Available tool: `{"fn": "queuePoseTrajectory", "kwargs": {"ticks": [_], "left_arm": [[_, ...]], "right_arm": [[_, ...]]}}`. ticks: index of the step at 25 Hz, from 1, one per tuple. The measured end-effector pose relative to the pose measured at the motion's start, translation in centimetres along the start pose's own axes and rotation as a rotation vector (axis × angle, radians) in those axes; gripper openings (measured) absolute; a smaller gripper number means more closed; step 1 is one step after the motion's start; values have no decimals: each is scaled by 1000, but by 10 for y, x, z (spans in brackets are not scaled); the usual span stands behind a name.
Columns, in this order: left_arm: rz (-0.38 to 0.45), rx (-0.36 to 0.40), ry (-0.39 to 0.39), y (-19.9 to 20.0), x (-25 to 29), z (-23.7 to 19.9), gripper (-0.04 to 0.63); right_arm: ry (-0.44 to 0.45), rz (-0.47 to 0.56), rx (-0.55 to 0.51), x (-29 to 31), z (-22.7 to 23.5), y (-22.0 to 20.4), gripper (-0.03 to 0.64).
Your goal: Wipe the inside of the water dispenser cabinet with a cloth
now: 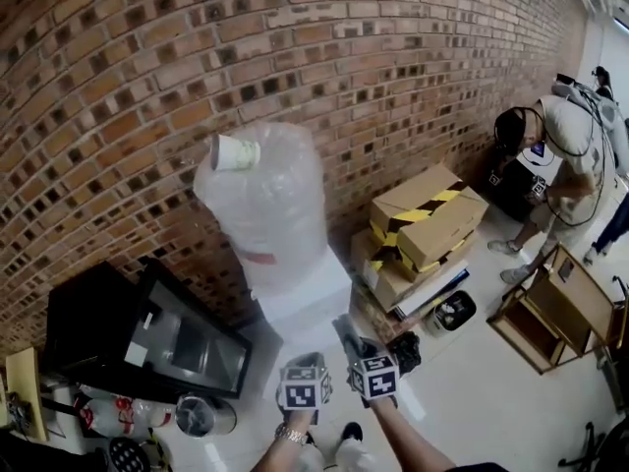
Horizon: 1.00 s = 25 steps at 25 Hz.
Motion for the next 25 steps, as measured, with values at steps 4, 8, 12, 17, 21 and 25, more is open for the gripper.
{"fn": "queuePoseTrajectory", "kwargs": {"ticks": [4, 8, 12, 17, 21, 25], "left_arm": [[-4, 6, 58, -1, -41, 1, 0], [-17, 36, 16, -17, -67, 19, 0], [21, 62, -33, -14, -98, 21, 0], [94, 88, -44, -13, -158, 1, 0], [142, 115, -74, -17, -188, -2, 0], [123, 104, -85, -33, -213, -5, 0]], "right_arm": [[29, 9, -30, -41, -29, 20, 23], [29, 26, -3, -79, -46, 19, 23], [-5, 67, 19, -112, -76, 15, 23], [-20, 102, 9, -150, -137, -1, 23], [-37, 164, 0, -180, -177, -10, 28], [-32, 197, -8, -198, -211, -17, 28]]}}
Point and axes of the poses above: the fingertips, and each gripper's own axes: x forward along the fingers, z to its right, y out of its top, the point moved 10 cm from there along -x, backward along the fingers, and after that the axes turned 7 degrees about y, right-handed, at the moved point
